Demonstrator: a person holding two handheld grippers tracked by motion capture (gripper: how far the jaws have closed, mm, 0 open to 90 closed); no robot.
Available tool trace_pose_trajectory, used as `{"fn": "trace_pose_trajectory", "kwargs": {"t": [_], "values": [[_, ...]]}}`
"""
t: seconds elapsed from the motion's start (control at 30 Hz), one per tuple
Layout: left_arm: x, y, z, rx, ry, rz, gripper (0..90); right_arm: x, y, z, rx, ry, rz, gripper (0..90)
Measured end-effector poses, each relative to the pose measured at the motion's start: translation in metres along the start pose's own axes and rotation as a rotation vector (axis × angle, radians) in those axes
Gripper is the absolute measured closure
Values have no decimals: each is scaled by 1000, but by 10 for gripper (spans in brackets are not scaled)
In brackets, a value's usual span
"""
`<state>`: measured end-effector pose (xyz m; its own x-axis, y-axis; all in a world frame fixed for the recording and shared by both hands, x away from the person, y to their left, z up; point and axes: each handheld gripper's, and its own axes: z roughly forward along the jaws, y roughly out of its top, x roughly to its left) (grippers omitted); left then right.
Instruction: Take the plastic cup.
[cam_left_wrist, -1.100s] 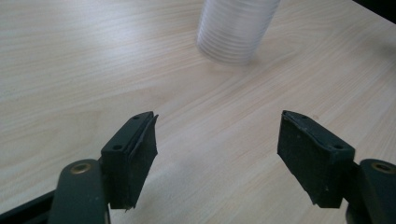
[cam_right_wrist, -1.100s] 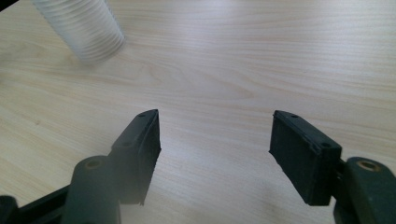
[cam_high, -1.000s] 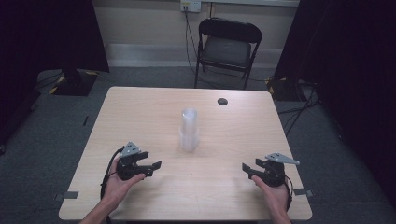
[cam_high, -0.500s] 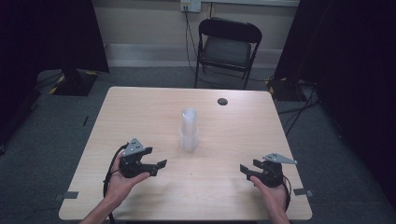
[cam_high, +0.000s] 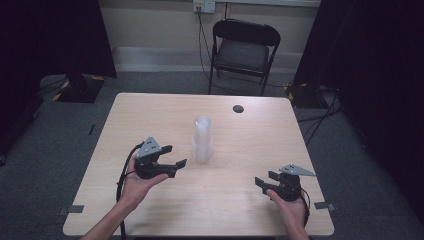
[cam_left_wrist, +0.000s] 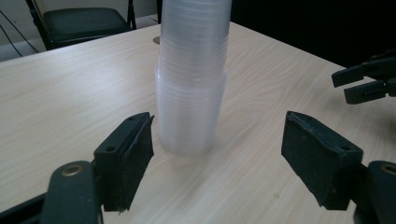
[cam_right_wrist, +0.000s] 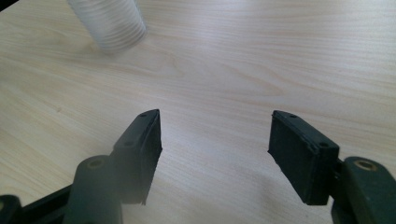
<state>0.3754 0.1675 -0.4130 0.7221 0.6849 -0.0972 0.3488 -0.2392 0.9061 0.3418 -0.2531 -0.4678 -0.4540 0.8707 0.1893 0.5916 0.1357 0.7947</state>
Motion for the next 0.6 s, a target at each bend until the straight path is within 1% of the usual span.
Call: {"fn": "trace_pose_trajectory", "kwargs": {"t": [0.07, 0.1, 0.13, 0.17, 0.2, 0.3, 0.33, 0.43, 0.47, 0.5, 0.53, 0.57, 0.6], "values": [[-1, 4, 4, -11, -14, -11, 258, 0, 0, 0, -4, 4, -2, 341], [-1, 6, 6, -14, -23, -8, 272, 0, 0, -1, -7, 6, -3, 341], [-2, 8, 7, -18, -16, 7, 281, 0, -1, -1, -8, 7, -3, 341], [-2, 8, 7, -18, -16, 7, 280, 0, -1, -1, -8, 7, -3, 341], [-1, 11, 10, 8, -28, -2, 277, 0, -1, -1, -9, 9, -3, 341], [-1, 15, 13, 16, -30, -6, 260, 1, -1, -3, -20, 0, -5, 353], [-2, 19, 14, 10, -11, 14, 260, 1, 0, -3, -21, 1, -13, 357], [-2, 22, 15, 4, -19, 18, 242, 2, 0, -2, -20, 6, -14, 356], [-1, 25, 16, -2, -35, 18, 237, 2, 0, -1, -16, 8, -17, 356], [-1, 25, 16, -2, -35, 18, 226, 2, 0, -1, -16, 8, -17, 356], [0, 27, 16, -4, -58, 30, 226, 3, -1, 0, -12, 7, -18, 356], [0, 28, 17, -6, -72, 32, 179, 3, 0, 1, -12, 9, -19, 356], [2, 30, 17, -20, -73, 22, 166, 3, 0, 1, -11, 9, -22, 356]]}}
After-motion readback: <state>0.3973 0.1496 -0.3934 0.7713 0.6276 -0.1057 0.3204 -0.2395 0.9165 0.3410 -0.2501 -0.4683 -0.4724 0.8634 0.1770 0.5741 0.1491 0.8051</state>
